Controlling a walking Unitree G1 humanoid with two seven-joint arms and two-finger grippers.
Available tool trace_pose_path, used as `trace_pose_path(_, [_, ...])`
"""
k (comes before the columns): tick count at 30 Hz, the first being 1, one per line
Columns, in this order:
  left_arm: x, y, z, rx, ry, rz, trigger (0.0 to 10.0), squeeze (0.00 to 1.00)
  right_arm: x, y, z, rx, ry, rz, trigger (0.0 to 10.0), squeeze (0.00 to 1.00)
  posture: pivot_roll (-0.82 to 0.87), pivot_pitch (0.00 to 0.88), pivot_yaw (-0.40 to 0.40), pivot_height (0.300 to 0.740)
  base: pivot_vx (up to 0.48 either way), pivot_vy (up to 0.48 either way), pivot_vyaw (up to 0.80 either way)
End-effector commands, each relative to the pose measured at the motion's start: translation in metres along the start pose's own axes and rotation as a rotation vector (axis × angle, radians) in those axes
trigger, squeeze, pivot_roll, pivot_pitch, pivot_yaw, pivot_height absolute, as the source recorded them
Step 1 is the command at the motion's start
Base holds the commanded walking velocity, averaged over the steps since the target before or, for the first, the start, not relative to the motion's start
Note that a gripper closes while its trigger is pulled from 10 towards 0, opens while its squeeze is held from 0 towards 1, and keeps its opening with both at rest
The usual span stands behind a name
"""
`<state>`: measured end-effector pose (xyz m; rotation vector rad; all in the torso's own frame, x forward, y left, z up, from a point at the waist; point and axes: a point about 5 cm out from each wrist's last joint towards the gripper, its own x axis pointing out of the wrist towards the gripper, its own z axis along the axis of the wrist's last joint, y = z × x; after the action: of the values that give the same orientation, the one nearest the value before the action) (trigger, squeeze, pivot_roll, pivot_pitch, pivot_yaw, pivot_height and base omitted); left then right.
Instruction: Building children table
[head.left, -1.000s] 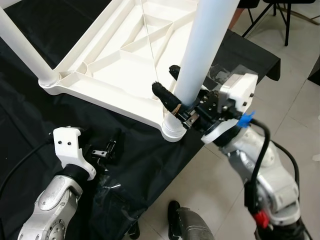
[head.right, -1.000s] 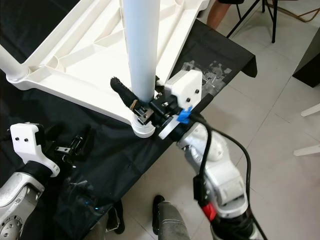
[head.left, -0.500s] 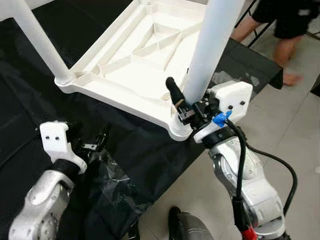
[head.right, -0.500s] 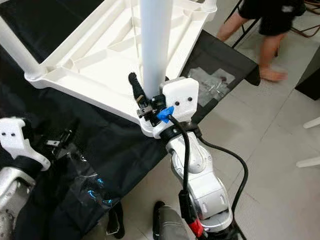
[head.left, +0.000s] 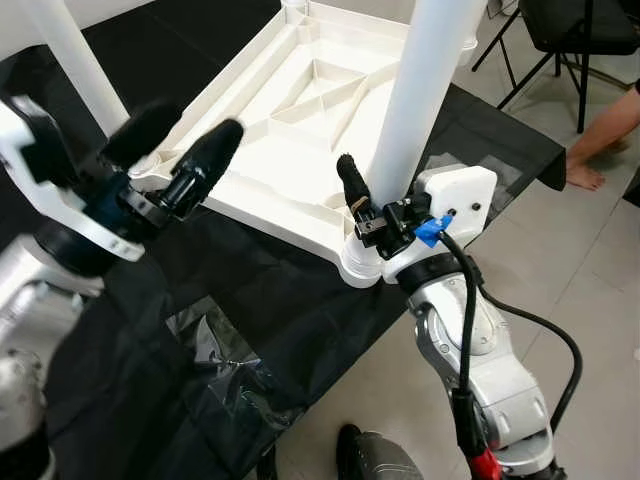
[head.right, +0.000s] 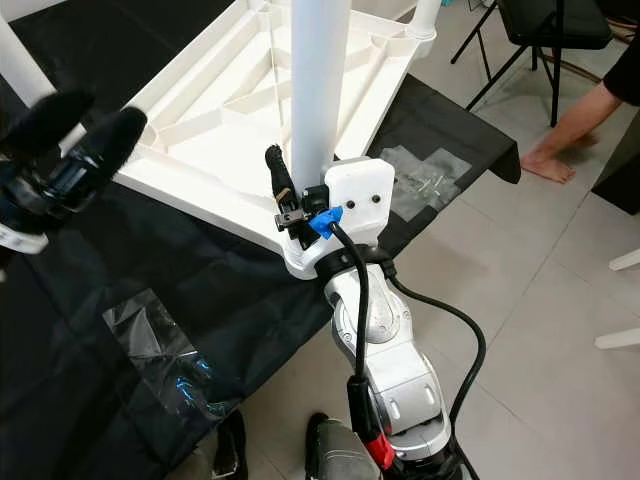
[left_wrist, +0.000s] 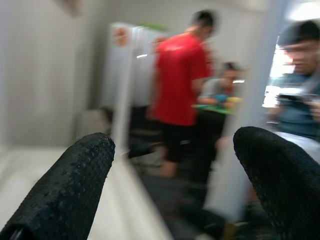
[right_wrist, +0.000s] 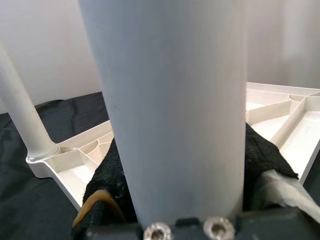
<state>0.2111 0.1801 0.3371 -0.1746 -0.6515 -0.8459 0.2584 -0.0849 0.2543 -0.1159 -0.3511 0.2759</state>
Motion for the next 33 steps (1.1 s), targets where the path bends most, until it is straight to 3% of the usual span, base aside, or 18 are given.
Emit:
trace_pose_path(1, [-0.001,-0.006,0.002,-0.012,0.018,-0.064,10.0,0.00,-0.008,-0.015,-0.057,-0.062,0.321,-0.096,10.0,0.00,0.00,0.289,-0.021,0.740,0.000,0.000,0.00])
trace_pose_path(2, [0.001,-0.008,0.006,-0.016,0.050,-0.131,10.0,0.00,-0.006,-0.016,-0.056,-0.064,0.318,-0.102,10.0,0.00,0.00,0.290,-0.020,0.740,0.000,0.000,0.00])
trace_pose_path(8, [0.006,-0.023,0.014,-0.079,0.067,-0.287,10.0,0.00,-0.005,-0.016,-0.056,-0.065,0.315,-0.108,10.0,0.00,0.00,0.293,-0.022,0.740,0.000,0.000,0.00])
trace_pose_path(18, [0.024,-0.024,0.011,-0.111,0.057,-0.289,10.0,0.00,-0.004,-0.015,-0.058,-0.060,0.319,-0.097,10.0,0.00,0.01,0.296,-0.029,0.740,0.000,0.000,0.00])
trace_pose_path(22, [0.047,-0.020,0.001,-0.096,0.062,-0.284,10.0,0.00,-0.002,-0.013,-0.060,-0.057,0.322,-0.089,10.0,0.00,0.02,0.293,-0.033,0.740,0.000,0.000,0.00])
trace_pose_path(26, [0.053,-0.021,-0.002,-0.097,0.062,-0.295,10.0,0.00,-0.001,-0.012,-0.060,-0.056,0.322,-0.088,10.0,0.00,0.02,0.293,-0.033,0.740,0.000,0.000,0.00])
trace_pose_path(27, [0.062,-0.022,-0.007,-0.107,0.062,-0.314,10.0,0.00,0.000,-0.012,-0.061,-0.055,0.322,-0.086,10.0,0.00,0.02,0.292,-0.035,0.740,0.000,0.000,0.00])
trace_pose_path(29, [0.062,-0.022,-0.007,-0.107,0.062,-0.314,10.0,0.00,0.000,-0.012,-0.061,-0.055,0.322,-0.086,10.0,0.00,0.02,0.292,-0.035,0.740,0.000,0.000,0.00])
trace_pose_path(32, [0.086,-0.036,-0.021,-0.124,0.063,-0.369,10.0,0.00,0.002,-0.012,-0.061,-0.056,0.321,-0.083,10.0,0.00,0.02,0.292,-0.039,0.740,0.000,0.000,0.00])
trace_pose_path(33, [0.086,-0.036,-0.021,-0.124,0.063,-0.369,10.0,0.00,0.002,-0.012,-0.061,-0.056,0.321,-0.083,10.0,0.00,0.02,0.292,-0.039,0.740,0.000,0.000,0.00])
